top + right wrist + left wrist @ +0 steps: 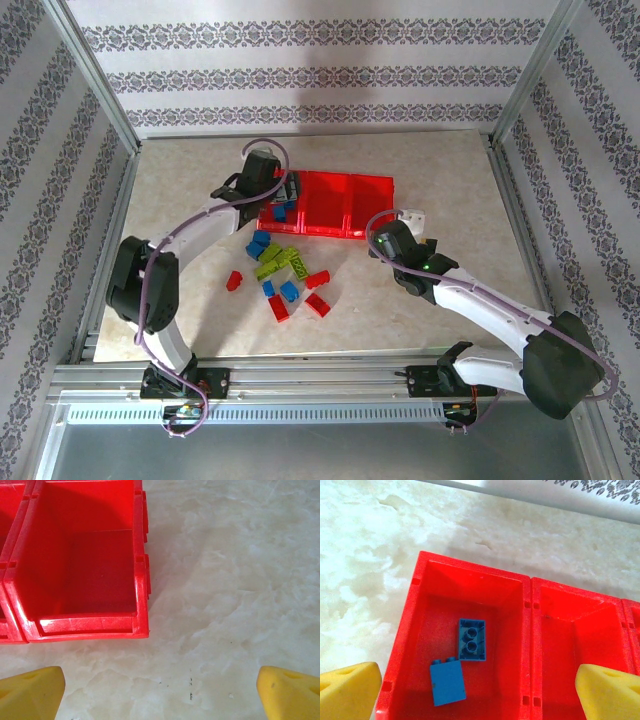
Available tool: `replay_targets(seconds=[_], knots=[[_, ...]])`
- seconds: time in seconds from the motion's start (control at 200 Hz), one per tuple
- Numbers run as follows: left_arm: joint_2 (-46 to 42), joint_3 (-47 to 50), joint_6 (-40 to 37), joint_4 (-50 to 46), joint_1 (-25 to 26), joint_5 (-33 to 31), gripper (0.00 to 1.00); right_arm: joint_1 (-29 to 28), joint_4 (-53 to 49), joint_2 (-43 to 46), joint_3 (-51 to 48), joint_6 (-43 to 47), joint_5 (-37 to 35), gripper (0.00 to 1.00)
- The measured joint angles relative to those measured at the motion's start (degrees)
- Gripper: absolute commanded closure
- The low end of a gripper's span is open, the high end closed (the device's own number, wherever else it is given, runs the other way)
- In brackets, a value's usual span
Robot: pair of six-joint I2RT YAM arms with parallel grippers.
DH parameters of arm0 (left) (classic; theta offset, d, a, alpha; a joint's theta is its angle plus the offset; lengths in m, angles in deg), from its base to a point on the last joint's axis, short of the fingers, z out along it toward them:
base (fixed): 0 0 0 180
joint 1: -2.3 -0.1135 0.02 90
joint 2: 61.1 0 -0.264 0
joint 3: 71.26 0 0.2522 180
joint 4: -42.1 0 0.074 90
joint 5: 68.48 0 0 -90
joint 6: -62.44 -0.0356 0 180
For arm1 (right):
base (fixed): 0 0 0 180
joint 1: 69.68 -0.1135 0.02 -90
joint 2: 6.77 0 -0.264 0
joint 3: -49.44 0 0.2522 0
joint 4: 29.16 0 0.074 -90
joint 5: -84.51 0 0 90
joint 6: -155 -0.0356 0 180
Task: Sort the legos into containers by color
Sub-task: Place the lego in the container, then pick up the lego from the center of the table.
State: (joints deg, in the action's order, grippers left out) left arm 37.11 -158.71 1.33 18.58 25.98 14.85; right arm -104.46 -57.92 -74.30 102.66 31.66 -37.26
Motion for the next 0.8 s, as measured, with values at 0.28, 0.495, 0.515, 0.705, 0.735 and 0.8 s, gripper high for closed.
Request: replay_targets(seconds=[0.28, 0.495, 0.515, 0.705, 0.735, 0.8], knots=[[-8.52, 10.91, 1.33, 2.67, 0.0, -4.17, 0.0, -1.11, 0.04, -0.02, 0.0, -1.33, 1.9, 0.02], [-16.09, 20.37, 3.34, 5.35, 0.0, -6.58, 0.0, -4.15, -0.07, -0.83, 0.0, -3.08, 4.02, 0.02], [-16.7, 21.22, 3.54, 5.66, 0.0, -6.75, 0.0, -4.57, -0.09, -1.01, 0.0, -3.28, 4.28, 0.02], [-22.12, 28.68, 6.16, 7.28, 0.0, -7.8, 0.0, -9.05, -1.44, -5.25, 0.79, -4.72, 7.37, 0.02], [-22.64, 29.51, 6.54, 7.5, 0.0, -7.96, 0.0, -9.77, -1.77, -6.29, 1.29, -4.85, 7.96, 0.02], [-23.52, 31.1, 7.48, 7.76, 0.0, -8.33, 0.0, -11.08, -2.25, -8.5, 2.6, -5.2, 9.62, 0.02]])
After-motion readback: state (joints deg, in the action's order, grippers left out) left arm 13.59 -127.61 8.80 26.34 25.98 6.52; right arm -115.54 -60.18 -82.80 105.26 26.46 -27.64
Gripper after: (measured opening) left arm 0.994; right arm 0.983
